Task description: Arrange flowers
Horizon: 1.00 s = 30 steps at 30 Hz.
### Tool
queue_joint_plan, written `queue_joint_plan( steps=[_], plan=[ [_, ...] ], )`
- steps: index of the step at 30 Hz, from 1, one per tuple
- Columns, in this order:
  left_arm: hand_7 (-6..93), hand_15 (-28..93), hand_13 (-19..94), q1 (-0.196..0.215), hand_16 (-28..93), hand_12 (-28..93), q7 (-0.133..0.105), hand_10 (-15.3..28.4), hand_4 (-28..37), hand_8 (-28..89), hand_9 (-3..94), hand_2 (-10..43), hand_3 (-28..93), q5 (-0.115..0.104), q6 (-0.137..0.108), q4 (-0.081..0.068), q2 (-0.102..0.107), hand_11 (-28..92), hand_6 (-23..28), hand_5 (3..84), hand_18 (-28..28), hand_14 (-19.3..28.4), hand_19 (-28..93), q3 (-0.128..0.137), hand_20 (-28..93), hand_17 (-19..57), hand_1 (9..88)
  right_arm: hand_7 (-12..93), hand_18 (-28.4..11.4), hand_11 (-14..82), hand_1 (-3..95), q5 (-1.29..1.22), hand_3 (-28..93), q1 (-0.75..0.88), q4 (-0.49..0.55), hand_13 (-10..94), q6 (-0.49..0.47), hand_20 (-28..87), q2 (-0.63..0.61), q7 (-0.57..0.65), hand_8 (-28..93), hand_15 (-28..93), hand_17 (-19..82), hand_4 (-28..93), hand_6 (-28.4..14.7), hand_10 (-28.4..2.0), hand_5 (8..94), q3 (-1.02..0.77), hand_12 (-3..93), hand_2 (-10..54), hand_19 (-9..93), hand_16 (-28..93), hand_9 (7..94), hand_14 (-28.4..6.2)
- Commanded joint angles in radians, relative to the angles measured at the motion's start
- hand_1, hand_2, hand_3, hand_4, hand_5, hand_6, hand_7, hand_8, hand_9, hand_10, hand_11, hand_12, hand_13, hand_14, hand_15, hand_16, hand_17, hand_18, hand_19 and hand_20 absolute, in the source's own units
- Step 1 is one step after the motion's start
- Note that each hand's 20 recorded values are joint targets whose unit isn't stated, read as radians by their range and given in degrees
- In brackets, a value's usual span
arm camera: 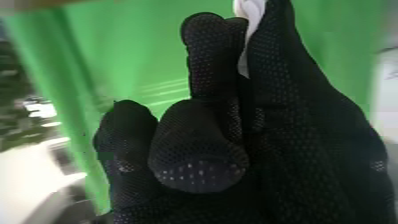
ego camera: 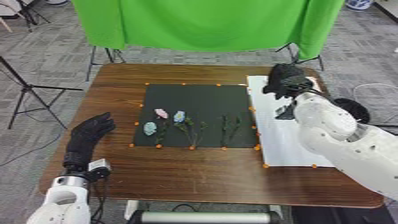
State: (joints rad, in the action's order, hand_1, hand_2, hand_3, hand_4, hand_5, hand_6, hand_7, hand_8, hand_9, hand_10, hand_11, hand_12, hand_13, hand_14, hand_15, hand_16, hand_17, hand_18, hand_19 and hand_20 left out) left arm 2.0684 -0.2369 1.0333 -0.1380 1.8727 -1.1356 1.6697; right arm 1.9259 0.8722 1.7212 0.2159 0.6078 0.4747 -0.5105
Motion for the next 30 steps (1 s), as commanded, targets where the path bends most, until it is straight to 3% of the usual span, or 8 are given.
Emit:
queue_joint_plan(
  steps=[1,10,14,30],
  plan=[
    [17.9,25,38,-0.008,1,11,0.003,12.7,-25.1,-9,48.3,-6.5,71,0.003,0.004,-0.003,-0.001,19,1.6,50.1,13.5,16.6,11,-0.015,20,5.9,24.1,33,-14.3,8.9,60.5,0.007,62,-0.163,-0.063,90,-0.113,62,0.227,-0.082,6,65,64,-24,2.1,-9.5,75.0,0.175,42.8,-9.5,93,34,87.3,-1.4],
    [17.9,25,38,-0.006,1,11,0.010,12.7,-25.1,-9,48.2,-6.3,71,-0.001,0.004,-0.005,-0.001,19,1.6,50.1,13.5,16.6,11,-0.013,20,5.9,24.2,34,-14.2,8.7,59.8,0.023,63,-0.180,-0.157,90,-0.187,62,0.354,-0.112,4,65,63,-24,2.4,-9.4,74.6,0.230,42.5,-9.5,93,34,87.4,-1.5],
    [17.9,25,38,-0.013,1,11,0.018,12.7,-25.1,-9,48.3,-6.3,71,0.002,0.022,-0.010,0.000,19,1.6,50.1,13.5,16.6,11,-0.010,20,5.9,24.2,34,-14.2,8.7,59.5,0.032,63,-0.160,-0.162,90,-0.204,62,0.363,-0.107,4,65,63,-23,2.6,-9.4,74.4,0.232,42.5,-9.5,93,34,87.3,-1.6],
    [17.6,25,38,-0.020,1,11,0.032,12.8,-25.2,-8,48.1,-6.1,70,0.003,0.026,-0.013,0.004,19,1.7,49.9,13.4,16.6,11,-0.014,20,5.6,24.3,34,-14.1,9.8,54.7,0.002,63,-0.135,-0.156,88,-0.244,61,0.365,-0.096,3,65,62,-22,3.0,-9.4,71.0,0.227,38.8,-9.5,93,34,82.7,-1.9]
  ],
)
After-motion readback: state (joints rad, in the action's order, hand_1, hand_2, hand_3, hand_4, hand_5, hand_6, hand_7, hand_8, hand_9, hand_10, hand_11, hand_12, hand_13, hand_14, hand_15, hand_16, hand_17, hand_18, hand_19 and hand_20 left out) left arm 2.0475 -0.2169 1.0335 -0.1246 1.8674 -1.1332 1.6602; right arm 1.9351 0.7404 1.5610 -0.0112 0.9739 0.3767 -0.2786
